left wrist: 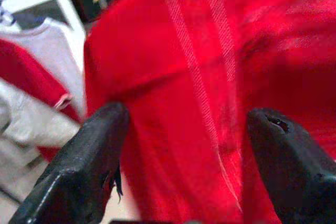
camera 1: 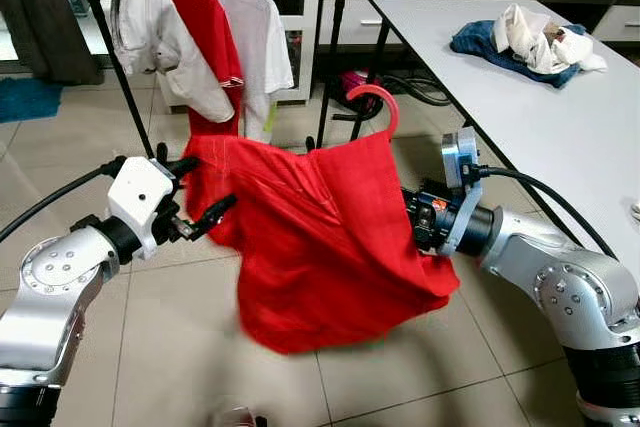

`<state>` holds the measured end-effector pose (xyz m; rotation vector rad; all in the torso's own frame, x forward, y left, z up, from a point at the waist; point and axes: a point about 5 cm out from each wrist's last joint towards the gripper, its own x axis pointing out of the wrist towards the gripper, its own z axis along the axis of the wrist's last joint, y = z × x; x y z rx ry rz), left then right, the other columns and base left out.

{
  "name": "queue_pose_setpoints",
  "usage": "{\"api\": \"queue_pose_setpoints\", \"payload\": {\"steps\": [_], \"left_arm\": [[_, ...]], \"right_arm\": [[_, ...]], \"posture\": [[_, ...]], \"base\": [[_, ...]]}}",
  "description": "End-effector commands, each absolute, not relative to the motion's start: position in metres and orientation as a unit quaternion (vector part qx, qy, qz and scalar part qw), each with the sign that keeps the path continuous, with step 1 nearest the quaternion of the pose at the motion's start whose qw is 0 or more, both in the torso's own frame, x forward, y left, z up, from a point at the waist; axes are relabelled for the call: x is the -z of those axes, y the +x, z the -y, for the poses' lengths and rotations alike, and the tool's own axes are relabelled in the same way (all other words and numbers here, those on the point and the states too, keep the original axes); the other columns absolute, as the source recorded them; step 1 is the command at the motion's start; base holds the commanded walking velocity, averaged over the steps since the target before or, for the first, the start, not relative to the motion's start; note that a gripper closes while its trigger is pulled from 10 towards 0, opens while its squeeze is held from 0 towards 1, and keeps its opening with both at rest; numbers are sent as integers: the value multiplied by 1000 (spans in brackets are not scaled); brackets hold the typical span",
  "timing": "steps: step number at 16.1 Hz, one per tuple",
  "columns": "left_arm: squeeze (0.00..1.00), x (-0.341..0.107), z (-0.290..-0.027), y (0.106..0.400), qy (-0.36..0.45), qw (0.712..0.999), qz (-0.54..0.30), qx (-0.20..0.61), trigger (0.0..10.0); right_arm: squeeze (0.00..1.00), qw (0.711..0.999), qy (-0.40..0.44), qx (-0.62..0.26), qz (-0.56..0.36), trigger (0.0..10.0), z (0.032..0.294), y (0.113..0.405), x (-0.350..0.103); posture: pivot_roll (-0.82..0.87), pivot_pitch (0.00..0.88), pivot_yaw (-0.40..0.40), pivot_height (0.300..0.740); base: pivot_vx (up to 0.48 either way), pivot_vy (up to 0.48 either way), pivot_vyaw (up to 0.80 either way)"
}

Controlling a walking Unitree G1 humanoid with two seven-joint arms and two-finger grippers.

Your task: Hang hanger

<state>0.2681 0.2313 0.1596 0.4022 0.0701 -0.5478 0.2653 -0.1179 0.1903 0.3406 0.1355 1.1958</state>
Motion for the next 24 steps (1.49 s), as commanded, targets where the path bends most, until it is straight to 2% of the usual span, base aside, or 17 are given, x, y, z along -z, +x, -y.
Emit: {"api": "queue_pose_setpoints", "payload": {"steps": [1,3,7,8,9,24], "left_arm": [[0,-158,-240,270,207,946,-48,243,10000],[0,-157,-250,275,204,955,-63,207,10000],[0,-153,-245,281,174,958,-62,219,10000],[0,-153,-243,282,169,958,-61,225,4431],[0,-152,-241,283,169,956,-62,231,0],[0,-153,-245,286,158,955,-61,243,0]], "right_arm": [[0,804,160,-571,-43,10000,122,266,-202],[0,796,167,-580,-39,10000,122,265,-204],[0,787,175,-591,-37,10000,121,264,-207],[0,786,175,-592,-36,10000,121,263,-207],[0,785,175,-593,-37,10000,121,264,-207],[0,790,178,-586,-35,10000,122,267,-208]], "posture": [[-6,12,-80,740],[-4,9,-81,740],[-2,8,-87,740],[-1,7,-89,740],[-2,7,-87,740],[-4,22,-84,740]], "base": [[0,0,0],[0,0,0],[0,0,0],[0,0,0],[0,0,0],[0,0,0]]}}
